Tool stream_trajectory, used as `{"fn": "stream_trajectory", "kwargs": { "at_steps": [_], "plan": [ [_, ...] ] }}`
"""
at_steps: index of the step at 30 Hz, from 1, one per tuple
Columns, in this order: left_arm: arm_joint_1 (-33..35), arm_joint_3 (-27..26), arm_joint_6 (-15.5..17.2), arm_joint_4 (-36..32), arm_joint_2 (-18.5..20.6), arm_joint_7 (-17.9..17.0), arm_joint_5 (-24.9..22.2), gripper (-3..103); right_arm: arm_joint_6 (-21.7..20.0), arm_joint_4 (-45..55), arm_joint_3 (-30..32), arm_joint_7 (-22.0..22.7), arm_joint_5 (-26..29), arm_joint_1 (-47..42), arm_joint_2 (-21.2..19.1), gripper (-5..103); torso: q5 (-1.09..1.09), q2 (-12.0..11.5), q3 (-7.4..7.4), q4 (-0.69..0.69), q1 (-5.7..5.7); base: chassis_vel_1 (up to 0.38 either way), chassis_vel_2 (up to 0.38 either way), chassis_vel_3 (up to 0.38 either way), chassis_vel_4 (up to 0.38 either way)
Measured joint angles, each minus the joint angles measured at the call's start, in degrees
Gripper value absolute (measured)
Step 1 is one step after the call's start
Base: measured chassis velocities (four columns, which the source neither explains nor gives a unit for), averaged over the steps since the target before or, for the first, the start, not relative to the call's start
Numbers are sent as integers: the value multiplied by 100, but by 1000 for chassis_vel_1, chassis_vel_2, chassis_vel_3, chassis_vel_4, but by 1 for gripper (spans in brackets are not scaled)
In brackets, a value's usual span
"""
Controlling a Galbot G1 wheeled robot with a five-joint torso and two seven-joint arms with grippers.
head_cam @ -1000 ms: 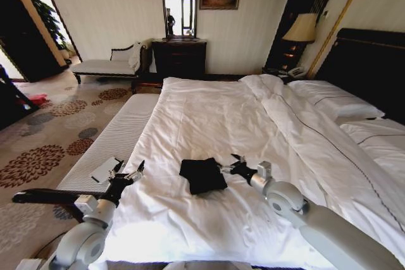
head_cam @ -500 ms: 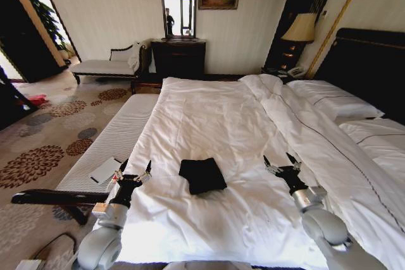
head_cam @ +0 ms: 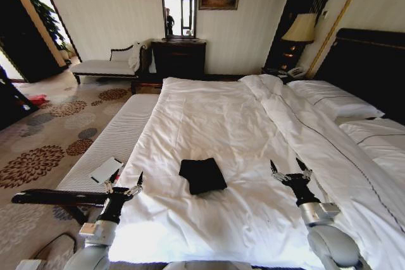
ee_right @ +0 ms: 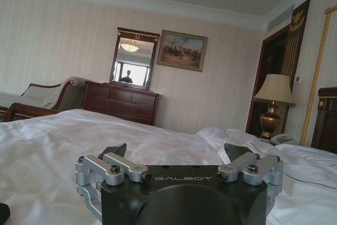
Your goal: Fold the clothes on the bed.
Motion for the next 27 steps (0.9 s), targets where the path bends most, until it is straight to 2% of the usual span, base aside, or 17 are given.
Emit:
{"fn": "stream_trajectory", "kwargs": {
  "at_steps": [27],
  "plan": [
    [-15,-2,31,2,6,-19,-10,100,-20,-15,-44,-3,4,31,-28,100,0,0,0,-1,0,0,0,0,0]
  ]
}}
